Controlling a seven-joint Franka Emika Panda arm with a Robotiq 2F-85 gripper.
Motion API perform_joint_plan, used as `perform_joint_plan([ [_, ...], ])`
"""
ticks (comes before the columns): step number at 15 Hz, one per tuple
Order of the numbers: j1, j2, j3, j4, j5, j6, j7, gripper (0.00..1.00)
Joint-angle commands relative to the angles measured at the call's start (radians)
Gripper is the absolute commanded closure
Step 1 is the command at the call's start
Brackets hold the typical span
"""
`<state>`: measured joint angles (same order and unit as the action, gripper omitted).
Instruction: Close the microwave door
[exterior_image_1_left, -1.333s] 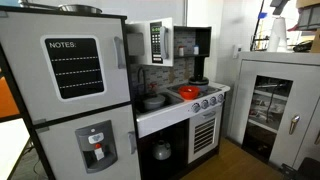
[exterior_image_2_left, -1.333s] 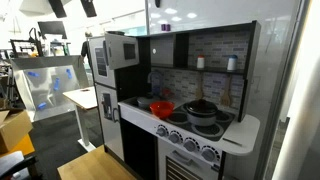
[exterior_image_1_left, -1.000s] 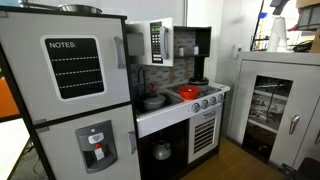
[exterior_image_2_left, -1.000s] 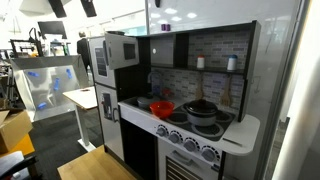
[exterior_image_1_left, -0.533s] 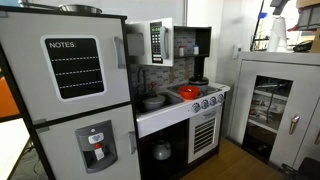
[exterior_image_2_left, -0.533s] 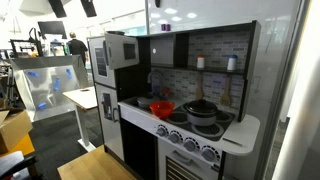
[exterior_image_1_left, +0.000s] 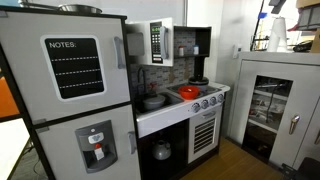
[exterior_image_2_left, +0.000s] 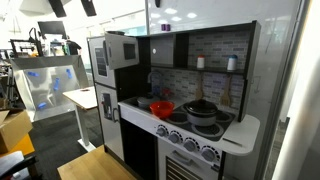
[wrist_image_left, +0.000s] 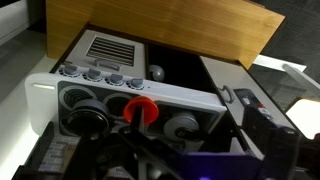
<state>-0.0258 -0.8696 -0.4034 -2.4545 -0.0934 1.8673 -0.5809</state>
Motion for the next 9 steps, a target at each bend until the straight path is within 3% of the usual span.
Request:
perform_joint_plan([
  [1,0.011,-0.014,0.035,0.003,0.012,-0.015,-0.018,0.00],
  [4,0.038,-0.030,0.062,-0.002,0.014,-0.025,-0.031,0.00],
  [6,0.059,-0.038,0.079,-0.010,0.014,-0.026,-0.031,0.26],
  [9,0.097,-0.035,0.098,-0.027,0.016,-0.025,-0.042,0.47],
])
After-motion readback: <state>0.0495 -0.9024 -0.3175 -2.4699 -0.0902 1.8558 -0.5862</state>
